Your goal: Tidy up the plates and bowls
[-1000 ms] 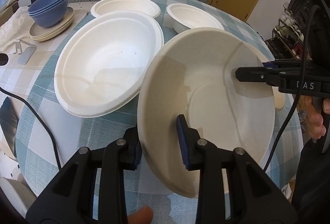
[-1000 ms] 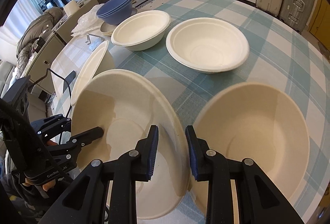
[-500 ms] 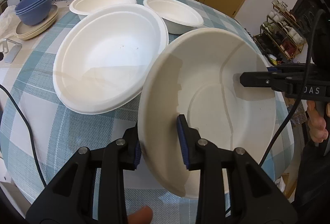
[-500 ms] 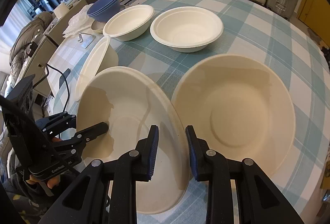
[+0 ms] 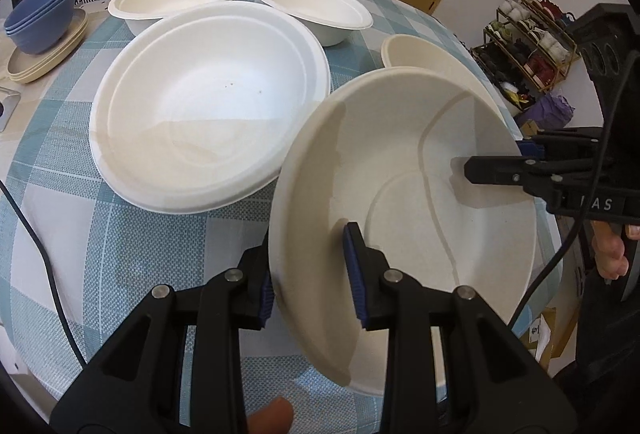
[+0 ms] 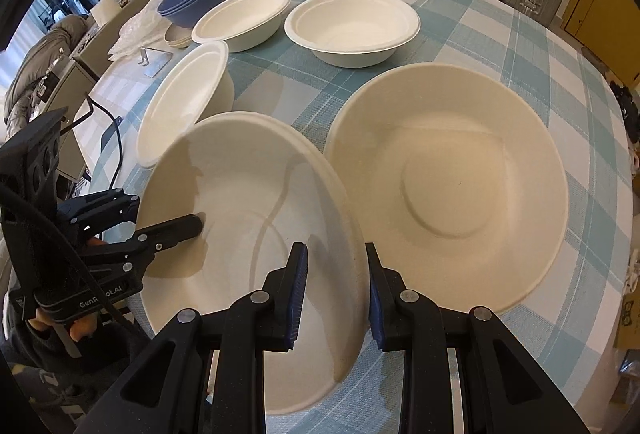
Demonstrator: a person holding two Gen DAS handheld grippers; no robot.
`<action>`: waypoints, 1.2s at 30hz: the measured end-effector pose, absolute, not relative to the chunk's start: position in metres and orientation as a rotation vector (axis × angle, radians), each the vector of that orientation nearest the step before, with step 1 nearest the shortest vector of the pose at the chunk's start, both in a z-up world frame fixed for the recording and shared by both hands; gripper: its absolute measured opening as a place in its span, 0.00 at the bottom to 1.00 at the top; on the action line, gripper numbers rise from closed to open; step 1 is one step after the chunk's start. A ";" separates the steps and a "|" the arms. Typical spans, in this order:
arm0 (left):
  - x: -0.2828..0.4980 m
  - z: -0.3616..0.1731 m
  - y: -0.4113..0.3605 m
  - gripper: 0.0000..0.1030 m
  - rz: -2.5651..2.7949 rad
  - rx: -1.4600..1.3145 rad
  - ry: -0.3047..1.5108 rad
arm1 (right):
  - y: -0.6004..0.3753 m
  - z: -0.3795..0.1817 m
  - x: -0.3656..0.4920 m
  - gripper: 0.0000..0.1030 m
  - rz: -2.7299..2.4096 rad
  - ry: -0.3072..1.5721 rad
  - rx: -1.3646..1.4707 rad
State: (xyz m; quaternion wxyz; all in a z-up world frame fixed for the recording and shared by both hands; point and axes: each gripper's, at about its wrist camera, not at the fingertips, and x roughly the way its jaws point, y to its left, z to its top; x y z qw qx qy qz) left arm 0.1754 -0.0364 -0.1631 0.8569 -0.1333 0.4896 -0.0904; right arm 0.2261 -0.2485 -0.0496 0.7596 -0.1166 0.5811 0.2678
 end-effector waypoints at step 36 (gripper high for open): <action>0.192 -0.151 -0.035 0.19 -0.318 -0.165 1.134 | -0.283 -0.072 0.170 0.27 0.690 1.384 -0.035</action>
